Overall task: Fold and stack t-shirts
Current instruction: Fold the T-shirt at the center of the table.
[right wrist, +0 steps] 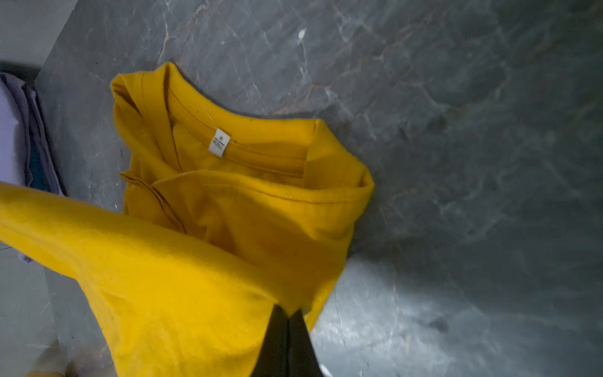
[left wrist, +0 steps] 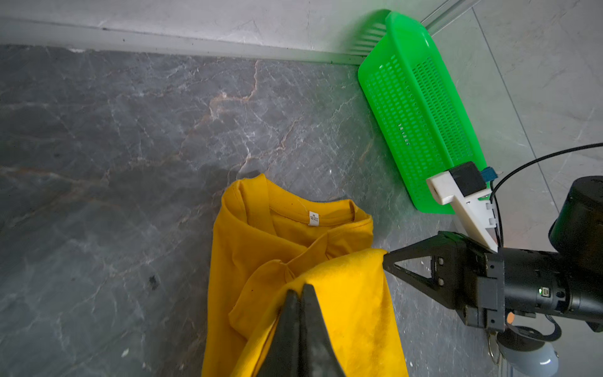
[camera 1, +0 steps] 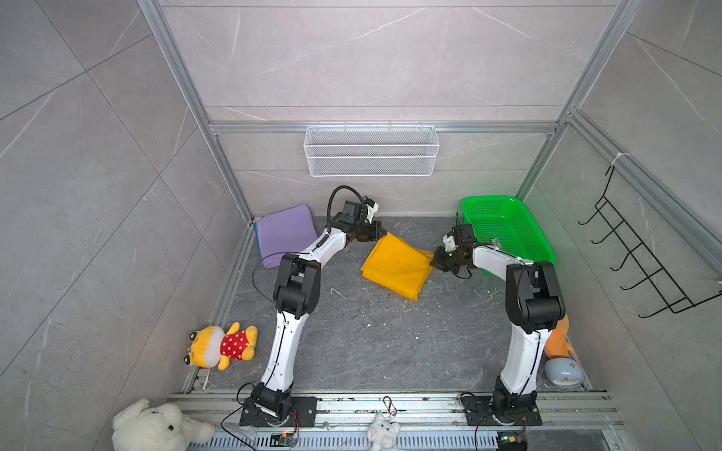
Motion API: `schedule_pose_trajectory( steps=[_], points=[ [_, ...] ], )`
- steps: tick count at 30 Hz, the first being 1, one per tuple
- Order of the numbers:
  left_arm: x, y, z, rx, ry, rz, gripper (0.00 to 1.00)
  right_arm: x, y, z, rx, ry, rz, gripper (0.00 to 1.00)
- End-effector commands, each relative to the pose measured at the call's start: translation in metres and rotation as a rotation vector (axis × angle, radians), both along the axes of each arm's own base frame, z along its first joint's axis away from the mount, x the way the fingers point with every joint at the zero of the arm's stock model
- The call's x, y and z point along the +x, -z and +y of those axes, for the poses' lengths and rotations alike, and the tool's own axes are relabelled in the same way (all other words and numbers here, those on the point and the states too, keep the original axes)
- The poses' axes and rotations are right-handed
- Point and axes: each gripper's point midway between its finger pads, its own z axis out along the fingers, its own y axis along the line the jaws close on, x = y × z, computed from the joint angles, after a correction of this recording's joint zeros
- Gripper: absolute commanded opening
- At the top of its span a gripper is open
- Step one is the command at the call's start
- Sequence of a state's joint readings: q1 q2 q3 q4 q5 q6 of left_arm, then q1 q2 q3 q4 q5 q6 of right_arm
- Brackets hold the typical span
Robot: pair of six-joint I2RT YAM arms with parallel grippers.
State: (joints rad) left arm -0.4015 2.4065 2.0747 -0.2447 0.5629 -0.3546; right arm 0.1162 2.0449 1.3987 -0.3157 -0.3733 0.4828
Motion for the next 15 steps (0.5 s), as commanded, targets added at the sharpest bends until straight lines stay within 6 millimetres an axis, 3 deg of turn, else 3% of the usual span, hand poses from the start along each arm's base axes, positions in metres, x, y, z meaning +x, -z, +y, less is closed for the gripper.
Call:
schedule_pose_trajectory(
  steps=[1, 8, 9, 13, 15],
  points=[
    [0.012, 0.012, -0.002, -0.027, 0.003, 0.053, 0.0, 0.008, 0.012, -0.008, -0.021, 0.045, 0.03, 0.0],
    [0.032, 0.026, -0.011, -0.069, -0.001, 0.073, 0.0, 0.003, 0.027, -0.01, -0.032, 0.055, 0.084, 0.0],
    [0.034, 0.028, -0.012, -0.075, 0.001, 0.076, 0.05, 0.001, 0.028, -0.01, -0.03, 0.055, 0.086, 0.0],
    [0.039, 0.031, -0.006, -0.099, -0.013, 0.094, 0.75, -0.01, 0.037, -0.007, -0.006, 0.06, 0.102, 0.0],
    [0.04, 0.026, 0.003, -0.099, -0.028, 0.089, 0.9, -0.017, 0.038, -0.003, 0.001, 0.053, 0.107, 0.0]
  ],
)
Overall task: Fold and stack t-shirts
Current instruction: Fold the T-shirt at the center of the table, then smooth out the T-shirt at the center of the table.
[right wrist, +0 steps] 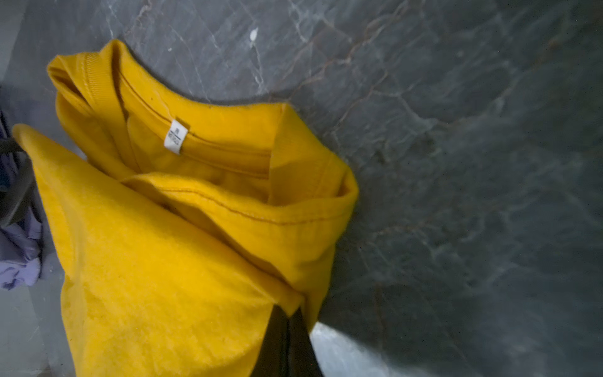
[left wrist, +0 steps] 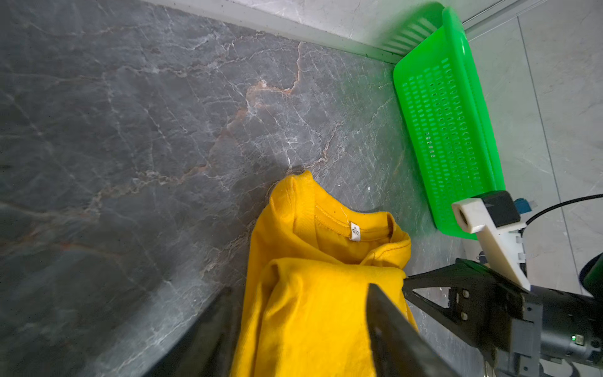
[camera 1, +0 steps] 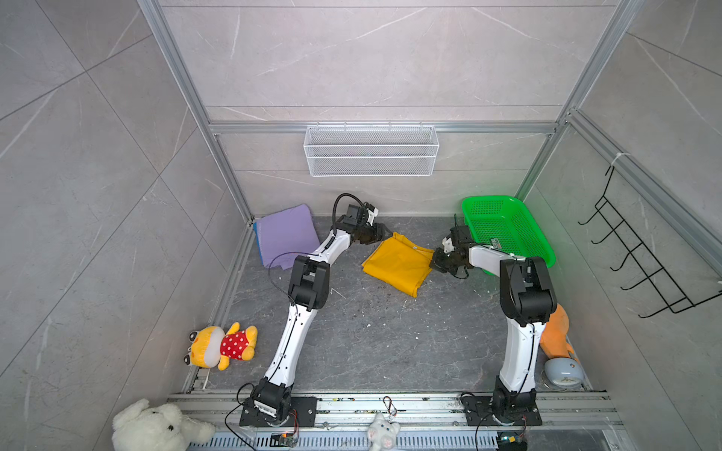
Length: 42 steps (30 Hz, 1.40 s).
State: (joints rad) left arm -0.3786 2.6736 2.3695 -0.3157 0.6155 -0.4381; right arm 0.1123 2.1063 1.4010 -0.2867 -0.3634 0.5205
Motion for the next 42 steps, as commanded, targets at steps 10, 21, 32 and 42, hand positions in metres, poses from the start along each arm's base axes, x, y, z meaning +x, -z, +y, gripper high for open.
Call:
schedule_pose_trajectory(
  steps=[10, 21, 32, 42],
  points=[
    [-0.062, -0.095, 0.088, 0.021, -0.115, -0.135, 1.0, -0.088, 0.018, 0.069, 0.042, -0.119, 0.09, 0.0],
    [-0.154, -0.1, 0.122, 0.038, -0.153, -0.105, 1.0, -0.094, -0.074, 0.123, 0.142, -0.183, -0.096, 0.0],
    [-0.165, -0.089, 0.122, 0.026, -0.145, -0.075, 1.0, -0.097, -0.115, 0.106, 0.128, -0.091, -0.193, 0.0],
    [-0.161, -0.073, 0.117, 0.011, -0.14, -0.045, 1.0, -0.133, -0.05, 0.056, -0.063, -0.028, -0.103, 0.04]
  ],
)
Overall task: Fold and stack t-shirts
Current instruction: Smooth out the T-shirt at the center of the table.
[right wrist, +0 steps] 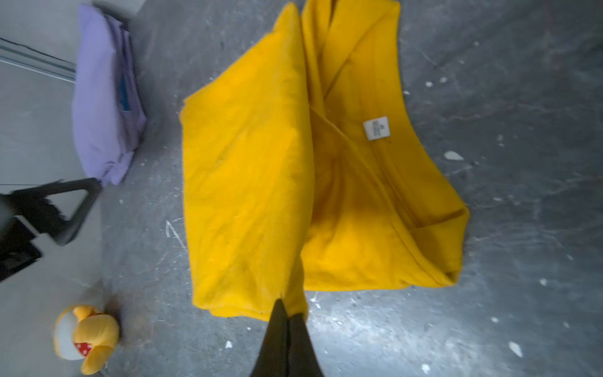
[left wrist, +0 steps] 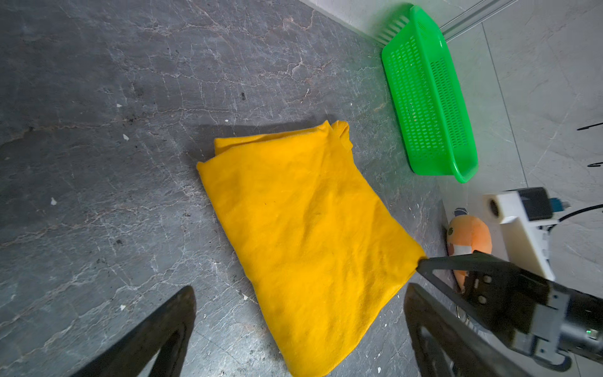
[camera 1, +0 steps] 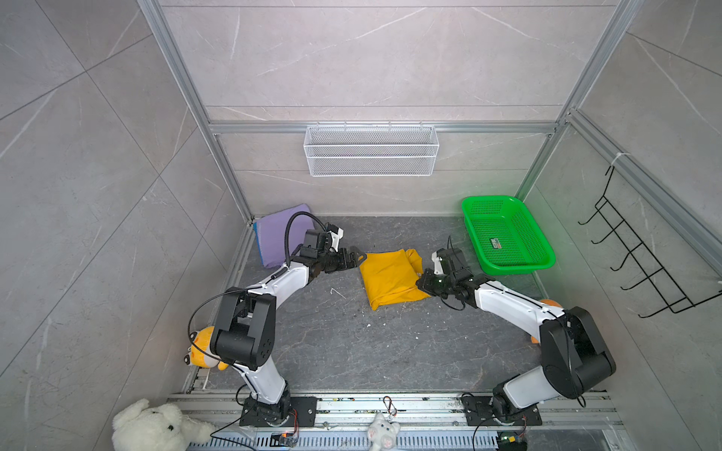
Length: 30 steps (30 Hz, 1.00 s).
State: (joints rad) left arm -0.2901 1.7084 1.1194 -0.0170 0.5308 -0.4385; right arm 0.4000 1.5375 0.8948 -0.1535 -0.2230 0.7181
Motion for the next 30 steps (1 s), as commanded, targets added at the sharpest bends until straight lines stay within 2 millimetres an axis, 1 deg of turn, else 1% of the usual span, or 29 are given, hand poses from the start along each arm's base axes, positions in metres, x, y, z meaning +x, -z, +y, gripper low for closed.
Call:
schedule_pose_trajectory(
  steps=[1, 2, 3, 6, 7, 8, 9, 11, 14, 17, 21, 24, 27, 30],
  points=[
    [0.005, -0.002, -0.007, -0.037, 0.015, -0.013, 1.0, -0.002, 0.027, -0.02, -0.093, 0.015, 0.047, 0.2],
    [0.005, -0.002, -0.006, -0.037, 0.014, -0.011, 1.0, -0.002, 0.03, -0.021, -0.103, 0.0, 0.061, 0.34],
    [0.004, -0.001, -0.007, -0.036, 0.016, -0.01, 1.0, -0.002, 0.028, -0.024, -0.125, -0.01, 0.061, 0.44],
    [0.001, 0.001, -0.005, -0.028, 0.015, -0.007, 1.0, 0.003, 0.002, -0.027, -0.177, -0.056, -0.007, 0.73],
    [0.001, 0.002, -0.005, -0.026, 0.015, -0.004, 1.0, 0.007, -0.003, -0.024, -0.181, -0.088, -0.009, 0.78],
    [0.0, 0.005, -0.005, -0.024, 0.018, 0.002, 1.0, 0.011, -0.003, -0.017, -0.179, -0.144, 0.014, 0.79],
    [0.0, 0.006, -0.006, -0.027, 0.018, 0.006, 1.0, 0.017, -0.004, -0.009, -0.167, -0.201, 0.032, 0.79],
    [-0.001, 0.011, -0.008, -0.037, 0.022, 0.02, 1.0, 0.026, 0.002, 0.006, -0.139, -0.283, 0.061, 0.76],
    [-0.005, 0.018, -0.008, -0.038, 0.022, 0.035, 1.0, 0.041, 0.013, 0.015, -0.129, -0.345, 0.088, 0.7],
    [-0.011, 0.023, -0.006, -0.031, 0.02, 0.044, 1.0, 0.056, 0.023, 0.02, -0.12, -0.378, 0.116, 0.65],
    [-0.017, 0.026, -0.003, -0.023, 0.02, 0.049, 1.0, 0.072, 0.036, 0.019, -0.11, -0.379, 0.139, 0.6],
    [-0.019, 0.028, -0.002, -0.019, 0.02, 0.053, 1.0, 0.076, 0.046, 0.02, -0.091, -0.388, 0.162, 0.53],
    [-0.019, 0.03, -0.002, -0.017, 0.02, 0.055, 1.0, 0.076, 0.053, 0.024, -0.071, -0.4, 0.172, 0.44],
    [-0.018, 0.031, -0.003, -0.017, 0.02, 0.056, 1.0, 0.077, 0.056, 0.024, -0.068, -0.398, 0.174, 0.31]
  ],
)
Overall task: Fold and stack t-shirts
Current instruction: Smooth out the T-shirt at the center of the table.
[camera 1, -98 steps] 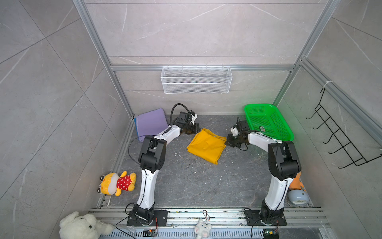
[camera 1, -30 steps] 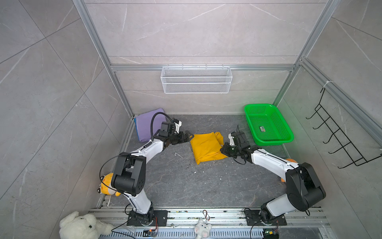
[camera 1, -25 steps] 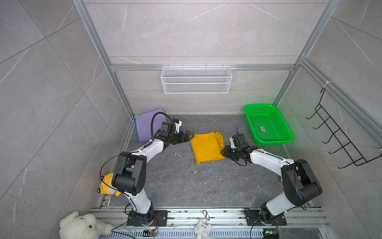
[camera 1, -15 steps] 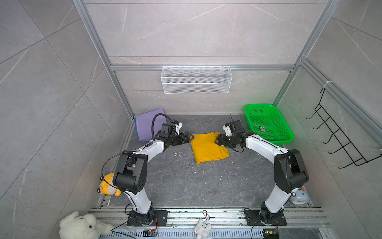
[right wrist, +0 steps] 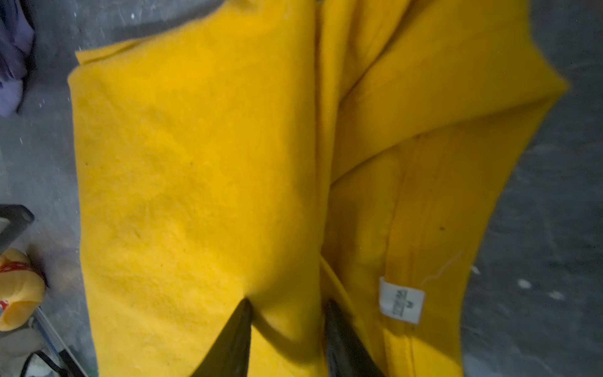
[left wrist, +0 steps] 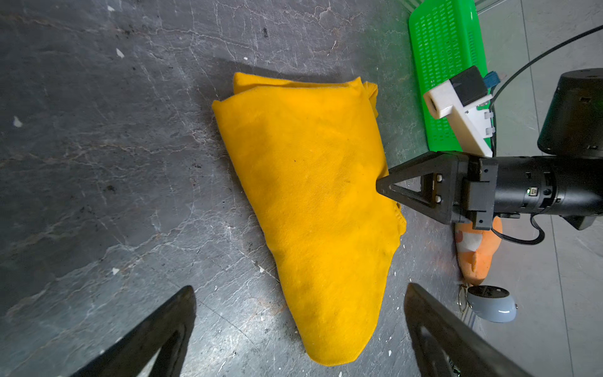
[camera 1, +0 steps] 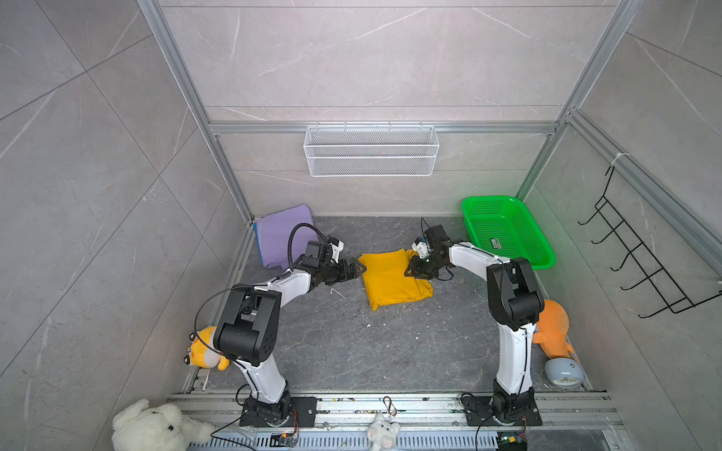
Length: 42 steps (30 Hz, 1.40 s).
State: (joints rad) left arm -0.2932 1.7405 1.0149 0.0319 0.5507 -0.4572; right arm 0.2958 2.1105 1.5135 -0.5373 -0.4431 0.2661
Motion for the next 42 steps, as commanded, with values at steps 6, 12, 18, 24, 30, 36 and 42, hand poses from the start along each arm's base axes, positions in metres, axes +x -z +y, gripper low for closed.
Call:
schedule_pose_trajectory(
  steps=[6, 12, 18, 24, 30, 36, 42],
  points=[
    [0.005, -0.012, -0.005, -0.025, 0.011, -0.039, 1.0, 0.009, -0.034, 0.008, 0.043, -0.006, -0.068, 0.0],
    [0.006, -0.015, -0.006, -0.024, 0.015, -0.047, 1.0, 0.013, -0.087, 0.007, 0.077, 0.011, -0.151, 0.0],
    [0.005, -0.015, -0.006, -0.023, 0.016, -0.049, 1.0, 0.017, -0.114, 0.004, 0.104, 0.028, -0.182, 0.0],
    [0.005, -0.017, -0.006, -0.023, 0.018, -0.054, 1.0, 0.019, -0.118, -0.017, 0.091, 0.087, -0.169, 0.0],
    [0.007, -0.019, -0.007, -0.026, 0.021, -0.054, 1.0, 0.011, -0.101, -0.052, 0.062, 0.196, -0.137, 0.0],
    [0.009, -0.021, -0.007, -0.029, 0.02, -0.061, 1.0, -0.016, -0.026, -0.106, -0.02, 0.398, -0.02, 0.0],
    [0.01, -0.023, -0.01, -0.032, 0.027, -0.06, 1.0, -0.028, 0.01, -0.11, -0.05, 0.42, 0.058, 0.0]
  ],
)
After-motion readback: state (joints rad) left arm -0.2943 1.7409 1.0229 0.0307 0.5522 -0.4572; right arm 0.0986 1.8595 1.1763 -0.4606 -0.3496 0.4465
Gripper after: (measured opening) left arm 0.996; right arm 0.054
